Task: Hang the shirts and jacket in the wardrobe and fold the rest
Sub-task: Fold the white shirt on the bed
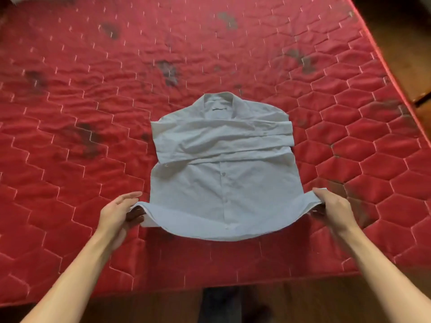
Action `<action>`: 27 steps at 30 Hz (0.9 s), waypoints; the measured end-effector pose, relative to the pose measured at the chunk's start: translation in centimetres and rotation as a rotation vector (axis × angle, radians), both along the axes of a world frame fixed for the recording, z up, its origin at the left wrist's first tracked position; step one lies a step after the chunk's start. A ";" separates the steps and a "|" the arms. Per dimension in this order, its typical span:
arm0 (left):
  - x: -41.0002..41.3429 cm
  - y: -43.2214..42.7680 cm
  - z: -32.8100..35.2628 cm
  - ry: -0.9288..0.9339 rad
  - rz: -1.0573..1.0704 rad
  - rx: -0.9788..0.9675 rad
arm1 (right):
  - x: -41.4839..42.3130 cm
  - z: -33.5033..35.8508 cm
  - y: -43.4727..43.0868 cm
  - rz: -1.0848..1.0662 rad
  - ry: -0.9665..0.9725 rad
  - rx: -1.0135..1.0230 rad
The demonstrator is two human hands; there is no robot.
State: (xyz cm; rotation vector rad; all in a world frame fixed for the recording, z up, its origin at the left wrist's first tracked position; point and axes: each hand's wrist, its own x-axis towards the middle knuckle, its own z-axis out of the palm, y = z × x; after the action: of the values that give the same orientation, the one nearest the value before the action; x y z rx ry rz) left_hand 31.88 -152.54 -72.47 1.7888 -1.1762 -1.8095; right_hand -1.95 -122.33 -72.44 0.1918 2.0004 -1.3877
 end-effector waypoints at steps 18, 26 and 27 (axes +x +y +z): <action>-25.0 -27.2 -6.2 0.103 0.041 -0.167 | -21.4 -7.6 -28.9 -0.123 0.077 -0.131; -26.6 -17.0 -14.9 -0.464 -0.945 -1.085 | -12.8 -15.4 -29.1 0.782 0.978 0.357; -26.8 -16.3 -15.8 -0.506 -1.033 -1.124 | -12.1 -16.1 -29.4 0.877 0.995 0.372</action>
State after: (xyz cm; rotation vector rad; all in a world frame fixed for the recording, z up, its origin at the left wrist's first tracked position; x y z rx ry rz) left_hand 5.08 -168.88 -88.31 0.9303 -2.8596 -0.5150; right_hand -14.10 -151.69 -88.53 -1.2914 2.5592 -0.5137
